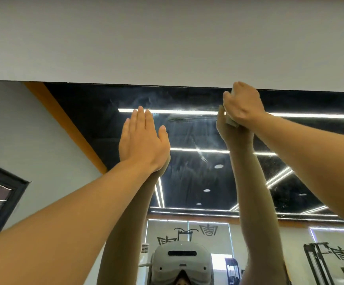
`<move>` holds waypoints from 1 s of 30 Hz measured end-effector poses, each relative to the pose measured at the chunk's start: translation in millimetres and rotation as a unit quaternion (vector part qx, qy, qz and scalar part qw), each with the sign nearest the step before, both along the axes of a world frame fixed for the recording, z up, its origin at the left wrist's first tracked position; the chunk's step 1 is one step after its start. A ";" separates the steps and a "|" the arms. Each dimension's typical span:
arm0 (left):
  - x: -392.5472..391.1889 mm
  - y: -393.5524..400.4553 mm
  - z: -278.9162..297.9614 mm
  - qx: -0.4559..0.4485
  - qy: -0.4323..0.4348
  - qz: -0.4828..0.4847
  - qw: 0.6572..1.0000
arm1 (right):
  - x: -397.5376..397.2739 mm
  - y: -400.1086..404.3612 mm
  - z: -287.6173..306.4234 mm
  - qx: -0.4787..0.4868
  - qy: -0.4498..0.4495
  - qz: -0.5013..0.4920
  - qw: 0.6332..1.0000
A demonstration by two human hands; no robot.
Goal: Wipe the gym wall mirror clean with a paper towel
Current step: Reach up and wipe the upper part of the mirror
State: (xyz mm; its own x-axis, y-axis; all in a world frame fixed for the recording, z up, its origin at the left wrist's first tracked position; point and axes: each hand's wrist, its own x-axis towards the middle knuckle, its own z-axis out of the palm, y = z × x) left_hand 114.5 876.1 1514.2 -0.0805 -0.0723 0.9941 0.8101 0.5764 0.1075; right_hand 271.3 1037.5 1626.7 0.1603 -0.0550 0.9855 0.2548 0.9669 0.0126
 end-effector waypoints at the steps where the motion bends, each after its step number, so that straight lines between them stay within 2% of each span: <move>1: -0.3 -0.7 0.0 -0.002 0.002 -0.001 1.000 | -6.4 -8.3 1.2 0.004 0.001 -0.005 1.000; 4: -0.7 -0.8 -0.1 -0.005 0.006 0.001 1.000 | -27.4 -40.4 4.2 0.051 -0.047 -0.041 0.997; 9: 1.5 -1.6 0.3 -0.006 -0.001 0.006 1.000 | -68.0 -85.1 0.6 0.148 -0.152 0.056 0.976; 12: 0.5 -2.7 0.0 -0.005 0.001 0.002 1.000 | -66.8 -77.3 -6.4 0.201 -0.169 0.024 0.965; 16: -3.7 -4.3 -0.7 -0.003 0.017 -0.015 1.000 | -38.7 -46.1 0.2 0.170 -0.149 -0.032 0.974; 19: -1.6 -4.5 -2.2 -0.004 0.048 -0.022 0.999 | 0.6 -7.5 1.0 0.104 -0.124 -0.051 0.986; 23: 5.2 -3.5 -6.2 -0.078 0.106 -0.029 0.991 | 61.5 52.0 -10.1 0.006 -0.073 -0.051 0.996; 27: 11.1 0.4 -7.6 -0.080 0.082 -0.020 0.993 | 92.8 92.7 -24.5 -0.045 -0.012 -0.040 0.998; 30: 24.8 11.5 -13.0 -0.061 0.060 -0.023 0.996 | 85.7 90.9 -28.1 -0.082 0.044 0.030 0.995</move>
